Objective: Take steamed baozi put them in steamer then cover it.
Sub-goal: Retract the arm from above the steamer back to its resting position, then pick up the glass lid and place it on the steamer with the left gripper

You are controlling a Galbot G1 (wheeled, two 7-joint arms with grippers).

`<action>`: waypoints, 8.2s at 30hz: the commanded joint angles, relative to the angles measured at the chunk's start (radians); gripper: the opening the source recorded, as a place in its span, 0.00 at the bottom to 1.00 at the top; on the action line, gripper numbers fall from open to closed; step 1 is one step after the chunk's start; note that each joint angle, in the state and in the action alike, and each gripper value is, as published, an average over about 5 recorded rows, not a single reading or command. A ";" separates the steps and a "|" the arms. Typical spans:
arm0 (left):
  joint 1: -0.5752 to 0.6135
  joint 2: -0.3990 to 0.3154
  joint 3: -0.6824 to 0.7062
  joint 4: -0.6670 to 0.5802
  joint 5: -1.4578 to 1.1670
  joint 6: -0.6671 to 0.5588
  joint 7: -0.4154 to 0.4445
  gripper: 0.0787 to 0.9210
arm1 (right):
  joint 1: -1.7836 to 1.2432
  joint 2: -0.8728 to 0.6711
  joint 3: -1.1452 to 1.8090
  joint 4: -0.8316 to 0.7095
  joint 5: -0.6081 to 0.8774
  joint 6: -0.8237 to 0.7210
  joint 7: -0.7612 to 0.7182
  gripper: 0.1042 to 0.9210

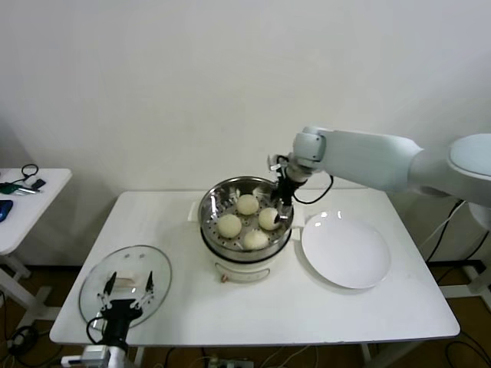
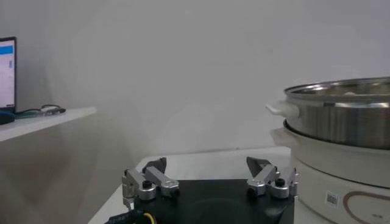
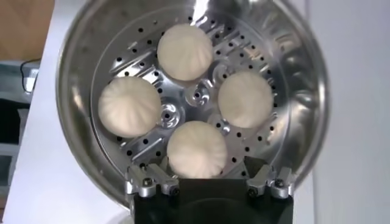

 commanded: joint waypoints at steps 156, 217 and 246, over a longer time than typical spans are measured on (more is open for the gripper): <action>-0.164 0.553 0.193 -0.234 1.170 0.672 -0.170 0.08 | -1.895 -0.026 2.204 0.584 -0.556 0.384 0.674 0.88; -0.888 -0.096 0.825 0.331 1.575 0.878 0.294 0.08 | -1.883 0.027 2.279 0.504 -0.635 0.420 0.657 0.88; -0.895 -0.091 0.805 0.383 1.646 0.878 0.356 0.08 | -1.883 0.022 2.290 0.491 -0.638 0.431 0.645 0.88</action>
